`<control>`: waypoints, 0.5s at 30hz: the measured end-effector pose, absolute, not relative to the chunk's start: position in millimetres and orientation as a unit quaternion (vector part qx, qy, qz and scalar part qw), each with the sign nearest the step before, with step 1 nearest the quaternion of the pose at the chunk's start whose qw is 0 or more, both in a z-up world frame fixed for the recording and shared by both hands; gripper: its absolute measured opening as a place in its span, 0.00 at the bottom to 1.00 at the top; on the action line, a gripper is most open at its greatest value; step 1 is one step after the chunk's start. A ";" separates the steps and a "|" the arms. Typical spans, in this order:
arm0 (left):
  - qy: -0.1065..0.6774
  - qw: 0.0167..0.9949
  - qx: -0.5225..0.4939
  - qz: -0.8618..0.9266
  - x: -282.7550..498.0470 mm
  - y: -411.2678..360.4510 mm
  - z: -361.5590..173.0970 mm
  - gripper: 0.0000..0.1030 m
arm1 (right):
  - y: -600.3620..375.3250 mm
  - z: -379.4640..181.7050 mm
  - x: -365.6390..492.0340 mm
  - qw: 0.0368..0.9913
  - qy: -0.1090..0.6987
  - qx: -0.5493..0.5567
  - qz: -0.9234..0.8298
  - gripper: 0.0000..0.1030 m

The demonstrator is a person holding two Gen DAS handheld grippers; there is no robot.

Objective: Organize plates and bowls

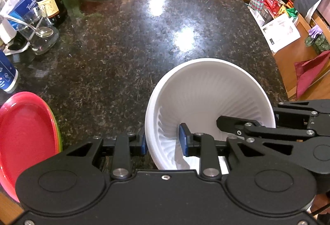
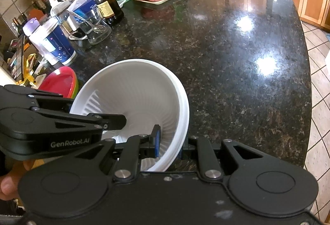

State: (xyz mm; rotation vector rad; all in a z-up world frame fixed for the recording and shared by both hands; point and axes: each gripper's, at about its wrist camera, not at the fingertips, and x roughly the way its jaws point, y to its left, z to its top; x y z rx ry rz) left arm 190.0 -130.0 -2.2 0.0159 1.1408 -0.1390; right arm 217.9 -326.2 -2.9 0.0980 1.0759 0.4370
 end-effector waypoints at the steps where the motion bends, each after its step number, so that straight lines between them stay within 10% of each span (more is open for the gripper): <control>1: 0.540 0.839 0.007 -0.064 188.8 -129.7 -1.3 0.36 | -326.3 -1.9 216.6 0.835 0.507 0.046 0.209 0.18; 15: 0.546 0.837 -0.004 -0.050 156.6 -108.1 6.2 0.36 | -302.9 5.5 198.3 0.831 0.501 0.038 0.238 0.18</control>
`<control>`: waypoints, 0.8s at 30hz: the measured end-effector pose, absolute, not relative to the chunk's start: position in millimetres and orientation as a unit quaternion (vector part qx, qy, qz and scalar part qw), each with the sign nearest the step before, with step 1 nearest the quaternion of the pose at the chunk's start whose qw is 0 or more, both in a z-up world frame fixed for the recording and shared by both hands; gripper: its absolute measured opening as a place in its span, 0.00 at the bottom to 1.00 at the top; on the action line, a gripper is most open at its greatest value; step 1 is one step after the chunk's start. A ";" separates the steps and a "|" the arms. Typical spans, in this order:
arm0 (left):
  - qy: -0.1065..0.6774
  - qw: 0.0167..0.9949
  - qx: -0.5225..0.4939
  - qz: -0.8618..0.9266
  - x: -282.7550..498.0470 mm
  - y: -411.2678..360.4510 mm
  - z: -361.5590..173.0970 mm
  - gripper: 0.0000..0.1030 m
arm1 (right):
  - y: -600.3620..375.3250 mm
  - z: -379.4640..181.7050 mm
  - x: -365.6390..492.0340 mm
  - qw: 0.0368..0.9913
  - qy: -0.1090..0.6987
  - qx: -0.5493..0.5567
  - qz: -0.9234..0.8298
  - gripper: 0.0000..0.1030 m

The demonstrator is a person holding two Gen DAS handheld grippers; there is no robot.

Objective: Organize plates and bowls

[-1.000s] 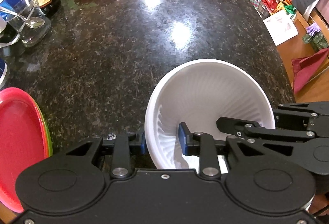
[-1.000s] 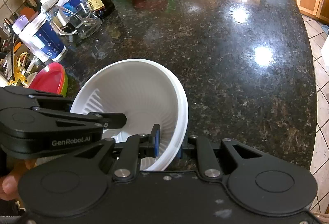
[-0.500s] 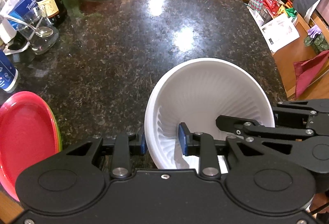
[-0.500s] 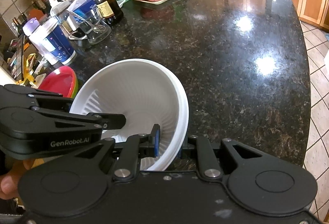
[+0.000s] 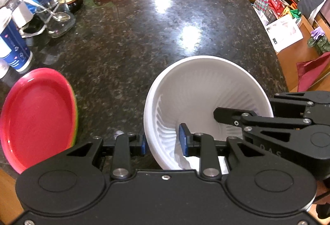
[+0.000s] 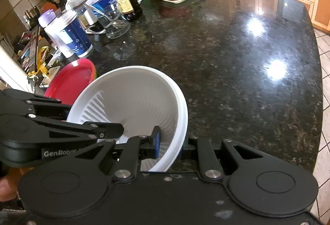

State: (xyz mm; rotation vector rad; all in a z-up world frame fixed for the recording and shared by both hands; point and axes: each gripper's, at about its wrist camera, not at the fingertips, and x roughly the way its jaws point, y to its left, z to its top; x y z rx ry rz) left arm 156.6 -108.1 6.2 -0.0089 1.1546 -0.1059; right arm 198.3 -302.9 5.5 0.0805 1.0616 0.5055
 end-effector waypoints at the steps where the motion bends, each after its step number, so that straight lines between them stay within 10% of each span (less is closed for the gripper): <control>1: 0.543 0.839 -0.004 -0.048 154.0 -104.4 7.9 0.36 | -298.2 7.3 197.5 0.831 0.500 0.037 0.240 0.18; 24: 0.509 0.860 0.008 -0.015 138.2 69.5 33.6 0.36 | -97.7 31.4 209.6 0.832 0.486 0.013 0.266 0.18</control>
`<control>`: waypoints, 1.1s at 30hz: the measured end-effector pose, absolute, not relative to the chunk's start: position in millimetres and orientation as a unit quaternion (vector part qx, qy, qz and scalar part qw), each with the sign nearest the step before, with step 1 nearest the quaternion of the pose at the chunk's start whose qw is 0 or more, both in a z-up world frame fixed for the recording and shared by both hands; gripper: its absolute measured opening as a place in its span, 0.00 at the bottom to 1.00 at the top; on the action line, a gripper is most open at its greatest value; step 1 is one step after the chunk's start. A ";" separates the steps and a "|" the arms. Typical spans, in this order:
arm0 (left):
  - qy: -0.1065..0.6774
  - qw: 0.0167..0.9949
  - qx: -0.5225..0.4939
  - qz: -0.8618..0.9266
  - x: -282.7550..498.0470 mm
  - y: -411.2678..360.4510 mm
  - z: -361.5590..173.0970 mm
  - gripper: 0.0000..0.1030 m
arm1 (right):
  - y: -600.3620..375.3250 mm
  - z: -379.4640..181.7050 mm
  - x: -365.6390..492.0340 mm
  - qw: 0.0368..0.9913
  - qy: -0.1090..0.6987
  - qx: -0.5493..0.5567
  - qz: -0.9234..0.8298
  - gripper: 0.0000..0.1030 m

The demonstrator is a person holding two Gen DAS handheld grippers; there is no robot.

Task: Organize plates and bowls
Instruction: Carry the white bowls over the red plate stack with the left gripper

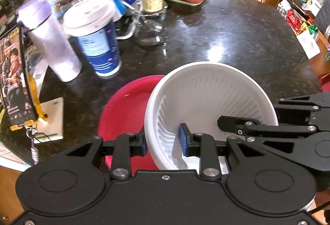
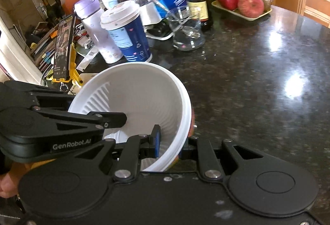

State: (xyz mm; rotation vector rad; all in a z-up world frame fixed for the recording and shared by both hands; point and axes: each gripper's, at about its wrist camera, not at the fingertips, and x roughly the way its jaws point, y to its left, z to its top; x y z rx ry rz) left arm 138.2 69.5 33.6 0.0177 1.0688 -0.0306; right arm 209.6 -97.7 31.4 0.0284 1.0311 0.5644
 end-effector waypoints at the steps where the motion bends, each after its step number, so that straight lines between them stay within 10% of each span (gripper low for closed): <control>1: 0.512 0.859 0.008 -0.017 138.0 75.4 32.3 0.36 | -91.2 28.9 211.3 0.831 0.489 0.014 0.264 0.18; 33: 0.499 0.862 0.011 -0.089 157.1 127.1 3.3 0.37 | -56.5 -0.7 217.2 0.836 0.514 0.042 0.186 0.20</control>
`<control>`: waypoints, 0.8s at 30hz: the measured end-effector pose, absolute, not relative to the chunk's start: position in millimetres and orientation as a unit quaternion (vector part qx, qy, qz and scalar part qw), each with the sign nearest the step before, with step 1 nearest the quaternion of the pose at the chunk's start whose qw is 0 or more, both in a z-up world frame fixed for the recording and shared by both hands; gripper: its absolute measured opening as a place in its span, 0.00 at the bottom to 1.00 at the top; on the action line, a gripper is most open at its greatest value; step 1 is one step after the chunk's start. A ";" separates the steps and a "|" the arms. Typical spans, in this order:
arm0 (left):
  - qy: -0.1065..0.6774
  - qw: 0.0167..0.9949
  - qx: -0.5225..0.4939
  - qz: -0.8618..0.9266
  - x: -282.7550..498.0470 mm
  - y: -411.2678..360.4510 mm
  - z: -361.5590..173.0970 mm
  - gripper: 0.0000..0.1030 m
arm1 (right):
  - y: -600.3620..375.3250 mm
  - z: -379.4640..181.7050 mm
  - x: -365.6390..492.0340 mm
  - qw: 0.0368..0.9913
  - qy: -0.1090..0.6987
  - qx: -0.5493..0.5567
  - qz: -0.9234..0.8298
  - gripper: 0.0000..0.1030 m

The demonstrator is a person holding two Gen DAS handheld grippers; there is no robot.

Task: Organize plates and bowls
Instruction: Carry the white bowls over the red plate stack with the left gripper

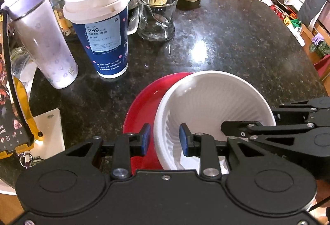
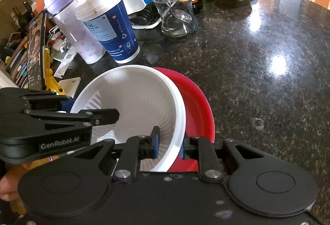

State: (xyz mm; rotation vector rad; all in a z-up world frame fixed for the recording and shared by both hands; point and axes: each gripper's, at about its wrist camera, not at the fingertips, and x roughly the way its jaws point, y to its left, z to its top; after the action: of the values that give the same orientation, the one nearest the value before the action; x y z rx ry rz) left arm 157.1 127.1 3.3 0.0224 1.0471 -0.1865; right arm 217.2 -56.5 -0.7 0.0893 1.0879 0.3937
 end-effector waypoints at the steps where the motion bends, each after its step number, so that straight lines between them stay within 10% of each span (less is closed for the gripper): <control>1: 0.500 0.861 0.009 -0.091 156.8 128.0 3.7 0.37 | -56.2 0.2 216.8 0.838 0.510 0.043 0.187 0.20; 24: 0.465 0.878 0.015 -0.117 141.8 134.8 23.0 0.37 | -63.1 22.6 194.4 0.880 0.456 0.051 0.122 0.24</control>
State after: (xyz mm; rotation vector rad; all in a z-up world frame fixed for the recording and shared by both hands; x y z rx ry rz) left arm 141.8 134.8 23.0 0.0315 0.9690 -0.2447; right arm 194.4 -63.1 22.6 0.1069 0.9506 0.2538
